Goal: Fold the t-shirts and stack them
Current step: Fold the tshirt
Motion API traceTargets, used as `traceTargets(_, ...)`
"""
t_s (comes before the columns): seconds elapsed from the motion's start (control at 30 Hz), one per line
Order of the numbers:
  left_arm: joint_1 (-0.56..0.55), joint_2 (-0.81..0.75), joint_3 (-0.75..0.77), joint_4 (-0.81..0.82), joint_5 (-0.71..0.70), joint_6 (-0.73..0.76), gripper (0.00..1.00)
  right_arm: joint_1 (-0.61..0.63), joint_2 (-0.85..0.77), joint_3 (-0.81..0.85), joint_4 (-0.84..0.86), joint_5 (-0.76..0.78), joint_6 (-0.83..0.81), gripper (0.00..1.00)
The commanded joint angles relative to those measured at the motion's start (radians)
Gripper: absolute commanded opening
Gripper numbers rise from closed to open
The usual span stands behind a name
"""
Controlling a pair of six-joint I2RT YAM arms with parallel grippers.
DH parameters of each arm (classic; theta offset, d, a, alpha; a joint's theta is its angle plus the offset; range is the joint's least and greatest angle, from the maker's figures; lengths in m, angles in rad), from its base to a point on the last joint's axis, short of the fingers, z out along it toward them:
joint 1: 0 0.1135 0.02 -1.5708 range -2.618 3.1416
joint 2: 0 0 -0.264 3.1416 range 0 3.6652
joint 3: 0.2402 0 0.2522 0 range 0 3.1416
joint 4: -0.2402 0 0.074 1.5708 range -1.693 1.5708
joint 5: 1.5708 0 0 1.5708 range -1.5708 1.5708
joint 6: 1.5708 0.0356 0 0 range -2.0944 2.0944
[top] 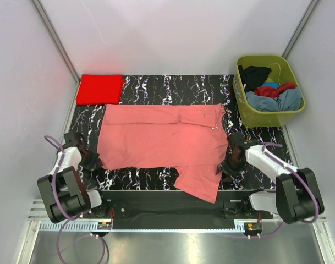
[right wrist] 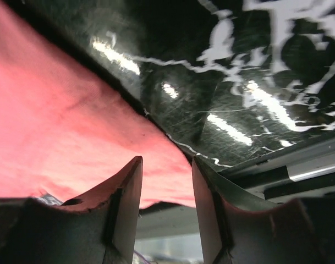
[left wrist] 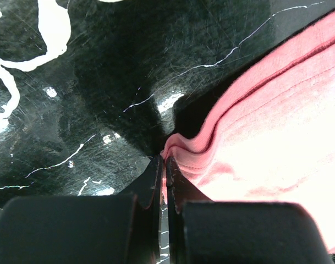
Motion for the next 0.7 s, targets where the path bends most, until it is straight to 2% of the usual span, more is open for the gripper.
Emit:
traceTargets(0.0,0.003,0.008,0.027,0.028,0.023,0.002,0.0,0.014,-0.089,-0.018,-0.008,0.123,0.142,0.49)
traceTargets(0.13,0.003,0.011,0.028,0.028,0.029,0.008,0.0,0.032,-0.133,-0.035,0.003,0.169,0.246,0.49)
traceTargets(0.27,0.003,0.013,0.031,0.03,0.04,0.008,0.0,0.061,-0.103,-0.02,0.006,0.198,0.289,0.49)
traceTargets(0.67,0.003,0.001,0.033,0.027,0.046,0.008,0.0,0.103,-0.057,-0.049,0.049,0.165,0.469,0.43)
